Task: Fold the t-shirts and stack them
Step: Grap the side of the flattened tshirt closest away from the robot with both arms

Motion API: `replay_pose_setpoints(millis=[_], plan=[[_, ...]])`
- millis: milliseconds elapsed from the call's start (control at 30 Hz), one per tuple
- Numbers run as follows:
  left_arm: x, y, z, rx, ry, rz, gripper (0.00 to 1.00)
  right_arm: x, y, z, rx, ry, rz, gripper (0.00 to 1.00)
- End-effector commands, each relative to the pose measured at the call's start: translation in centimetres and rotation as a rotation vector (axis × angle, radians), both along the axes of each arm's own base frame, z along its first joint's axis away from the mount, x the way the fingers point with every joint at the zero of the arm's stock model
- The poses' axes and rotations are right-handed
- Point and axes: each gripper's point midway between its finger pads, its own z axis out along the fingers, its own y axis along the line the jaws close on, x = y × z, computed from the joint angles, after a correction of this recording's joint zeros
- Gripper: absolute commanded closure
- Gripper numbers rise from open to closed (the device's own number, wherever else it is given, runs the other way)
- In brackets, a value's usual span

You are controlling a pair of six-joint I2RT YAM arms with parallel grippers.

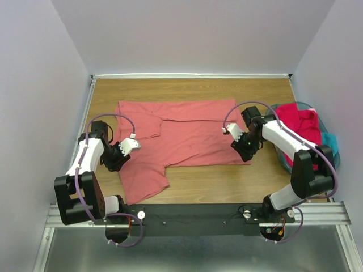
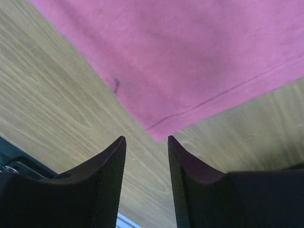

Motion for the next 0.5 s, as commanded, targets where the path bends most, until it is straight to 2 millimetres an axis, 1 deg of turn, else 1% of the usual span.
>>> replay_pose_setpoints(millis=[0,100,467], plan=[[-1.1,1.1,-0.7,0.067,0.020,-0.011,0.54,-0.4,-0.6,-0.7,-0.040,-0.030,0.039,0.53],[-1.1,1.4,-0.9,0.082,0.018,0.000,0.54,-1.5,-0.6,-1.5,-0.060,-0.019,0.052,0.55],[-0.7,1.4,-1.5,0.080,0.023,0.013,0.54,-1.2,-0.4,-3.2,-0.085,-0.056,0.066,0.57]])
